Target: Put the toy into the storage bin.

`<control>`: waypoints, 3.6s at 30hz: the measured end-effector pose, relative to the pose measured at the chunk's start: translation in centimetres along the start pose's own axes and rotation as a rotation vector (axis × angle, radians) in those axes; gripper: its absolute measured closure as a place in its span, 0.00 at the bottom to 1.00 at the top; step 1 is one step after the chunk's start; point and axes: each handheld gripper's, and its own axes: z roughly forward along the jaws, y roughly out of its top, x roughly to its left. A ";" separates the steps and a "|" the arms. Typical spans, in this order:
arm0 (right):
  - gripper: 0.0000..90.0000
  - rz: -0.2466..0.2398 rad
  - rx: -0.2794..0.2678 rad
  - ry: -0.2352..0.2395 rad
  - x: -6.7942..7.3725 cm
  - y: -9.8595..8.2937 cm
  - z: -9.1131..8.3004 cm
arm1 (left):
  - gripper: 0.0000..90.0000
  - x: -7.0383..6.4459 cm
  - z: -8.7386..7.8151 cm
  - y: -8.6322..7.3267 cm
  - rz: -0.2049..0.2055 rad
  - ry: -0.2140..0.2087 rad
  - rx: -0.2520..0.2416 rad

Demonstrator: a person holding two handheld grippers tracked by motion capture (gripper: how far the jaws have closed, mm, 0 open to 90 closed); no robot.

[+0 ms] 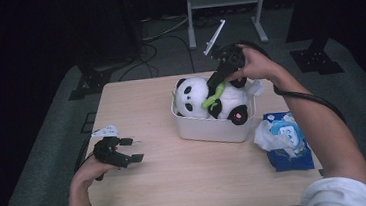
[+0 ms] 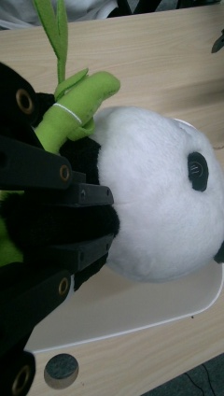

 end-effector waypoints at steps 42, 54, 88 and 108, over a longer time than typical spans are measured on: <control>0.84 -0.090 0.020 0.081 5.6 -1.1 4.3 | 0.08 -0.3 0.1 0.2 0.014 -0.003 -0.001; 0.84 -0.093 0.023 0.075 5.3 -0.7 5.1 | 0.09 -0.3 -0.1 0.3 0.018 -0.003 -0.002; 0.81 -0.091 0.053 0.051 4.6 -1.2 7.0 | 0.09 -0.3 0.1 0.3 0.018 -0.009 0.001; 0.63 -0.042 0.002 0.103 4.9 -2.8 6.1 | 0.09 -0.5 0.4 0.4 0.025 -0.013 0.009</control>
